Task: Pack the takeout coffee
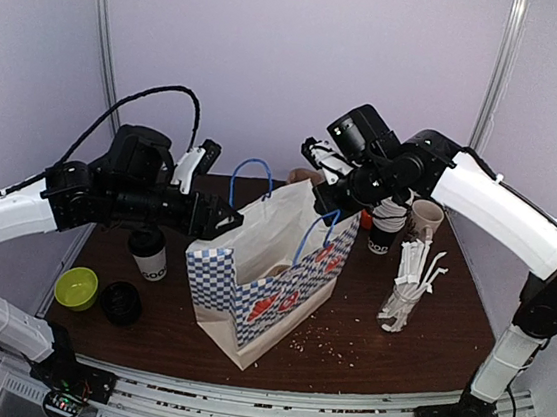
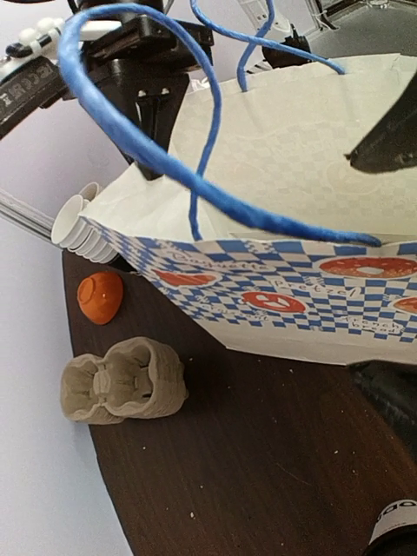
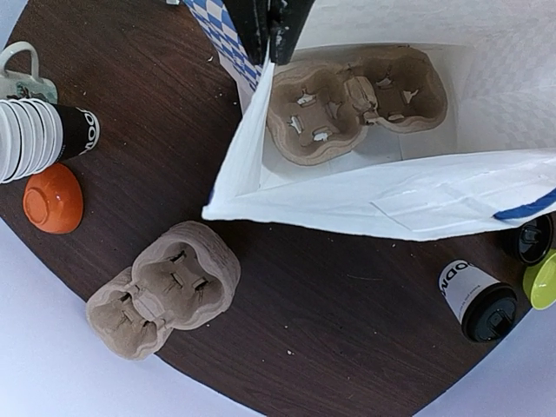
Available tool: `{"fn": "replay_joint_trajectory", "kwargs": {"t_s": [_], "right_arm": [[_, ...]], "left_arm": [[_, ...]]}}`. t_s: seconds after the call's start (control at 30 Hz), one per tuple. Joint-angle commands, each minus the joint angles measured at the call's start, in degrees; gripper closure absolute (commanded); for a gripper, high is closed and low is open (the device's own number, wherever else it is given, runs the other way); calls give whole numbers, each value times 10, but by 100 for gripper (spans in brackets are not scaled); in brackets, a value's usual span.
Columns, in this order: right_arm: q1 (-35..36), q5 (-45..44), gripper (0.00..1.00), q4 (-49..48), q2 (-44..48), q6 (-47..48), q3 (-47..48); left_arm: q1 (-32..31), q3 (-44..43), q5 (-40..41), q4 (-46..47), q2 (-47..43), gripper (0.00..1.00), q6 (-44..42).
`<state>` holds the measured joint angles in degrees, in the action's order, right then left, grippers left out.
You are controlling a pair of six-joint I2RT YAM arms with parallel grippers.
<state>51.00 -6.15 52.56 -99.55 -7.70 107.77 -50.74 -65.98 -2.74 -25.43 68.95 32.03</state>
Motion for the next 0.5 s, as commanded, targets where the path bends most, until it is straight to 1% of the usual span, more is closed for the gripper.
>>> {"fn": "replay_joint_trajectory", "kwargs": {"t_s": [0.0,0.13,0.17,0.27,0.4,0.43,0.47], "right_arm": [[-3,5,100,-11,4,16,18],[-3,6,100,-12,-6,21,32],[-3,4,100,-11,-10,22,37],[-4,-1,100,-12,-22,17,43],[-6,3,100,-16,-30,13,41],[-6,8,99,-17,-31,13,39],[-6,11,95,-17,-32,12,40]], "left_arm": [[-3,-30,41,-19,-27,17,-30],[-3,-34,99,-35,-45,4,-47],[-3,-34,116,-41,-48,2,-48],[-3,-34,168,-65,-59,2,-51],[-3,-9,240,-90,-89,2,-30],[-2,-2,256,-96,-96,2,-22],[-3,5,276,-102,-103,2,-12]]}}
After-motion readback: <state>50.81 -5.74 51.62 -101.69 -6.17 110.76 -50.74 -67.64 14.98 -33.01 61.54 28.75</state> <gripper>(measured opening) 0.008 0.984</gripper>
